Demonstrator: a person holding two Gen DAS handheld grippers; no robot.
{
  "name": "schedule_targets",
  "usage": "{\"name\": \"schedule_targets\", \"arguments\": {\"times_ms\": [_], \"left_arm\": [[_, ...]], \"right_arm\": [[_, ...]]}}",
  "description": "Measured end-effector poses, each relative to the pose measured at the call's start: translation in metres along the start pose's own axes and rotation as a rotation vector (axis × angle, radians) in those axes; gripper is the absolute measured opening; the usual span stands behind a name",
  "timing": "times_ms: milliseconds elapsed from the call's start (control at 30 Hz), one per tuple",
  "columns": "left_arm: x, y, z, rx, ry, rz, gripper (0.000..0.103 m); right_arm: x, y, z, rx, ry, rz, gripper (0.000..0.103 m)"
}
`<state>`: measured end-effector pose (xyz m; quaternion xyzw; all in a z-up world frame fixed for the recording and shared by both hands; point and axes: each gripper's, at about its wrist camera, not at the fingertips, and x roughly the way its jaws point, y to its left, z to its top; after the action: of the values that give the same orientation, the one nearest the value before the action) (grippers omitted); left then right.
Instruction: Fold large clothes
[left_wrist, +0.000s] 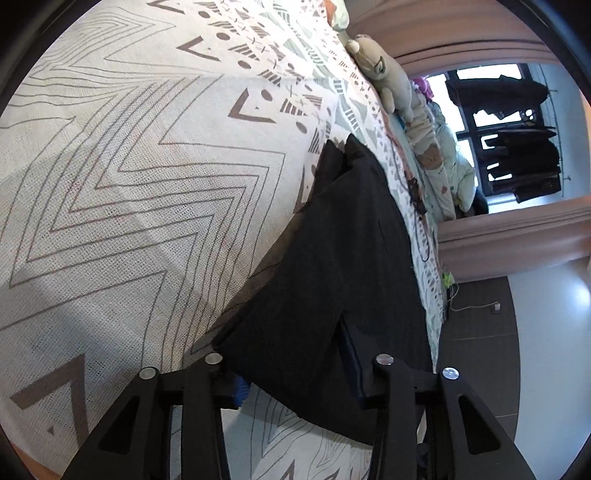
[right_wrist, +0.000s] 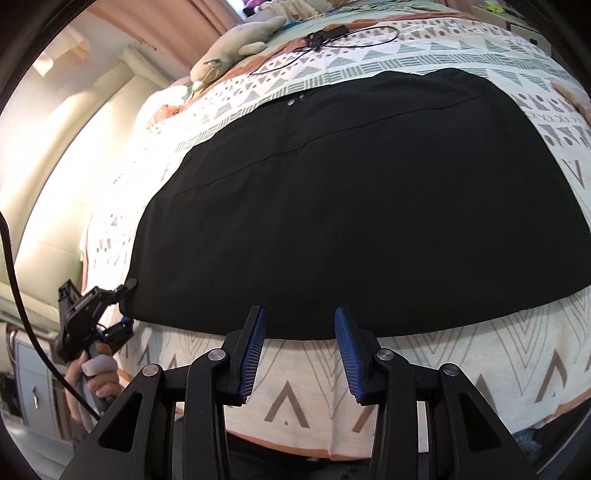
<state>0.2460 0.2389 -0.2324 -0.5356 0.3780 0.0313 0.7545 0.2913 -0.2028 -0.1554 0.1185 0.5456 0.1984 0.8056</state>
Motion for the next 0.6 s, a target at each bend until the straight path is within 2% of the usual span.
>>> {"name": "schedule_targets", "arguments": {"times_ms": [200, 267, 367, 600], "left_arm": [[-0.012, -0.004, -0.001, 0.011, -0.032, -0.063, 0.036], [-0.013, -0.005, 0.0, 0.021, -0.038, -0.063, 0.03], [-0.014, -0.006, 0.0, 0.02, -0.043, -0.075, 0.026], [-0.014, -0.012, -0.002, 0.029, -0.046, -0.054, 0.026]], "right_arm": [[0.017, 0.015, -0.002, -0.042, 0.037, -0.013, 0.04], [0.021, 0.02, -0.004, -0.06, 0.044, -0.022, 0.04], [0.034, 0.024, -0.004, -0.078, 0.064, -0.039, 0.04], [0.063, 0.03, 0.006, -0.113, 0.079, -0.107, 0.04]]}}
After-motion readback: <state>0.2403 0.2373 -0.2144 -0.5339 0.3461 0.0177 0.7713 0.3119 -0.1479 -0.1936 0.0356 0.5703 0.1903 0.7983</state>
